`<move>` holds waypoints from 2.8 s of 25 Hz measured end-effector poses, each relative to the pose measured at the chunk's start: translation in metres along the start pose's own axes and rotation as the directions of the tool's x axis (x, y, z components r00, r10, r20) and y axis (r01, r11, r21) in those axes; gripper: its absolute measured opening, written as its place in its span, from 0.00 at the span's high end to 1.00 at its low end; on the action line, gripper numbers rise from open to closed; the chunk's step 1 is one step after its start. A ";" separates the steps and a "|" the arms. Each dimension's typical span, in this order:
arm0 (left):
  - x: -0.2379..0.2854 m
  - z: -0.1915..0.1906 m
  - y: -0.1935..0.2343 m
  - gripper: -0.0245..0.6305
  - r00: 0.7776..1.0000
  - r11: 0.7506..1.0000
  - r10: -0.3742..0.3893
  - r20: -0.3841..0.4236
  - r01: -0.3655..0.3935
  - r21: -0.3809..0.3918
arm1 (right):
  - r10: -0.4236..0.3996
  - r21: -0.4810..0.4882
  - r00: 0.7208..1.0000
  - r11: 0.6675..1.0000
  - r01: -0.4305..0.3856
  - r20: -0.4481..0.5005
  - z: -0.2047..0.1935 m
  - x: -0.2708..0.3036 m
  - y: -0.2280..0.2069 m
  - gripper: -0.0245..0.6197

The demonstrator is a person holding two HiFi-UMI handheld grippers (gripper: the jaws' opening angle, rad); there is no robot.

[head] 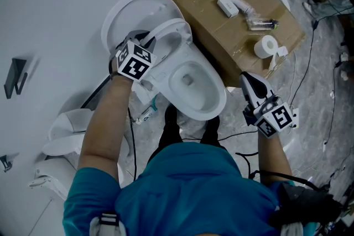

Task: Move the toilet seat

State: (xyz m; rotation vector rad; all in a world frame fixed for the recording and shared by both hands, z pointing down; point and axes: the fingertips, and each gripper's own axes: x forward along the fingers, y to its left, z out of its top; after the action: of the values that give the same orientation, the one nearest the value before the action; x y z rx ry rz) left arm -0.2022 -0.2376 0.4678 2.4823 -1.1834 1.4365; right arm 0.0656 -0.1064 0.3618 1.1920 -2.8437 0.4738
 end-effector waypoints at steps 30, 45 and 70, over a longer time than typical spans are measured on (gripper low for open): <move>0.020 -0.015 0.050 0.83 0.992 0.993 0.113 -0.063 -0.110 0.047 | -0.007 -0.013 1.000 1.000 0.007 -0.005 0.004 -0.006 0.001 0.96; -0.022 -0.005 0.042 0.78 0.985 0.985 0.173 0.020 -0.173 0.001 | -0.025 -0.060 1.000 0.998 0.026 0.014 0.054 -0.024 0.011 0.96; -0.273 0.155 -0.086 0.95 0.600 0.864 -0.130 0.790 0.459 -0.206 | 0.090 -0.166 0.996 0.982 -0.088 0.006 0.153 -0.046 0.071 0.96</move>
State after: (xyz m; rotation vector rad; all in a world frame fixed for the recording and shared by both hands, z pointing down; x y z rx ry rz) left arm -0.1119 -0.0745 0.2009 2.8146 -0.8809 -0.0198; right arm 0.0631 -0.0712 0.1909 1.0471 -2.8900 0.2268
